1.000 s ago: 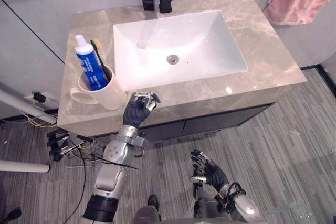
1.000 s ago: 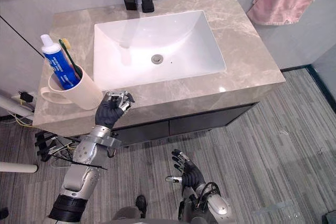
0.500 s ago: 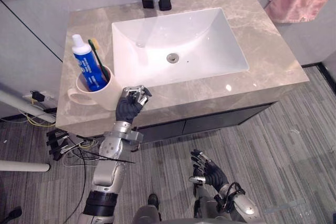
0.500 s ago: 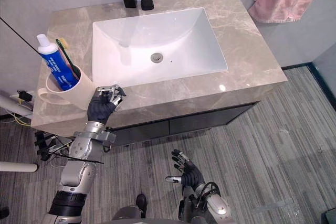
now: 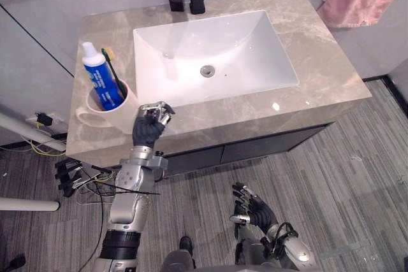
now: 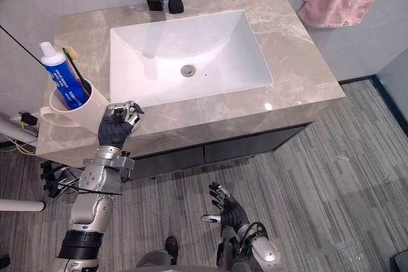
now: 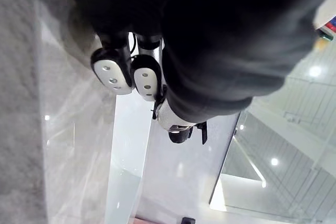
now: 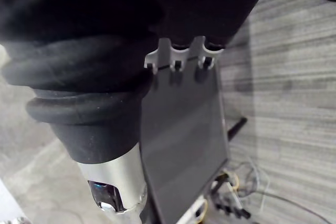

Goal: Organize washtable

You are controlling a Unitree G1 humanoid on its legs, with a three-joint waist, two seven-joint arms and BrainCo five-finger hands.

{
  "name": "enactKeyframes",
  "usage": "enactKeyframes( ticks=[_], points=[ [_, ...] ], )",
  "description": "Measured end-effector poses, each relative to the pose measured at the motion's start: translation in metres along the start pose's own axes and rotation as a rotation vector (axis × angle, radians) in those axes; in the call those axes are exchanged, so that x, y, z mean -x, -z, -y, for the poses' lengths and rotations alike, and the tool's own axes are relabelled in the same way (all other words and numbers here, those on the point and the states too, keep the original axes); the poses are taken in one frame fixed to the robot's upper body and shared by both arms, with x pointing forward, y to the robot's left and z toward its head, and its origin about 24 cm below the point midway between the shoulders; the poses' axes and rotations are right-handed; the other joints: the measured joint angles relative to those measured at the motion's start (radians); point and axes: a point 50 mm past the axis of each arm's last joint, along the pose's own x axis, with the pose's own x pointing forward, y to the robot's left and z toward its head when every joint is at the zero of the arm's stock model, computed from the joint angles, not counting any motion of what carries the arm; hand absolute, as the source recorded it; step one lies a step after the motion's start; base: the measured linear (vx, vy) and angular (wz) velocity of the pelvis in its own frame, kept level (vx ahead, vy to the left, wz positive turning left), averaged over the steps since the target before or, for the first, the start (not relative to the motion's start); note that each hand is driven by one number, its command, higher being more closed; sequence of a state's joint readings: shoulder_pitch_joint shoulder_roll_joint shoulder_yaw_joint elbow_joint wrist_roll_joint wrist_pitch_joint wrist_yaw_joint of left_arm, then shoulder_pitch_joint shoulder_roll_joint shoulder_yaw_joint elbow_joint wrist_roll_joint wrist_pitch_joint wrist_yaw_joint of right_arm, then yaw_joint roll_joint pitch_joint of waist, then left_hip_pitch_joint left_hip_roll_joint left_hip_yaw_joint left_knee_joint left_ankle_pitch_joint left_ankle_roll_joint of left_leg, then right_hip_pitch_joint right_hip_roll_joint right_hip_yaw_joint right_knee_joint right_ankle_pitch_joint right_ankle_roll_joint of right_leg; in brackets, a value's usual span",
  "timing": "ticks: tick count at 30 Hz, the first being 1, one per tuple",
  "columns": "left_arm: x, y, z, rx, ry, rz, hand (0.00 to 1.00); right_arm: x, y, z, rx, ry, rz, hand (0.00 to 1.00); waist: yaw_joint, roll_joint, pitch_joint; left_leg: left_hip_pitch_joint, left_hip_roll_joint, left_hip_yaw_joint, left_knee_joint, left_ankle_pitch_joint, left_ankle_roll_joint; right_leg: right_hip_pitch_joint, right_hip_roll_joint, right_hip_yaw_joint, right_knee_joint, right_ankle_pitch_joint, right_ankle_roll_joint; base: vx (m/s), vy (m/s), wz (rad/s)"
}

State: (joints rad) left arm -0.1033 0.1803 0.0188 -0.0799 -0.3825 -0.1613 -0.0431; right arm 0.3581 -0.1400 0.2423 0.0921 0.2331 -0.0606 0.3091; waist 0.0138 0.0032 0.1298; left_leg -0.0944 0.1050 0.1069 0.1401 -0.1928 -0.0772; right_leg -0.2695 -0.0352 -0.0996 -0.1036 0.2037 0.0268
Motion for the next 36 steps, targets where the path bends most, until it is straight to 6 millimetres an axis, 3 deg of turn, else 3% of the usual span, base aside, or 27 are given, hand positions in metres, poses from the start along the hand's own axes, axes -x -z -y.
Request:
enactKeyframes(
  ticks=[25, 36],
  points=[
    [0.000, -0.005, -0.020, -0.025, -0.078, 0.024, 1.00, 0.002, 0.001, 0.001, 0.002, 0.001, -0.007, 0.00, -0.001, -0.002, 0.008, 0.003, 0.000, 0.008, 0.000, -0.003, -0.001, -0.002, -0.002, 0.009, 0.000, 0.000, 0.000, 0.00, 0.000, 0.00],
    [-0.005, -0.011, -0.027, -0.045, -0.081, 0.046, 1.00, 0.002, 0.002, 0.000, 0.000, -0.002, -0.010, 0.00, 0.000, -0.018, 0.018, 0.005, 0.000, 0.010, 0.001, -0.003, -0.001, -0.002, -0.001, 0.013, -0.001, 0.001, -0.001, 0.00, 0.000, 0.00]
  ],
)
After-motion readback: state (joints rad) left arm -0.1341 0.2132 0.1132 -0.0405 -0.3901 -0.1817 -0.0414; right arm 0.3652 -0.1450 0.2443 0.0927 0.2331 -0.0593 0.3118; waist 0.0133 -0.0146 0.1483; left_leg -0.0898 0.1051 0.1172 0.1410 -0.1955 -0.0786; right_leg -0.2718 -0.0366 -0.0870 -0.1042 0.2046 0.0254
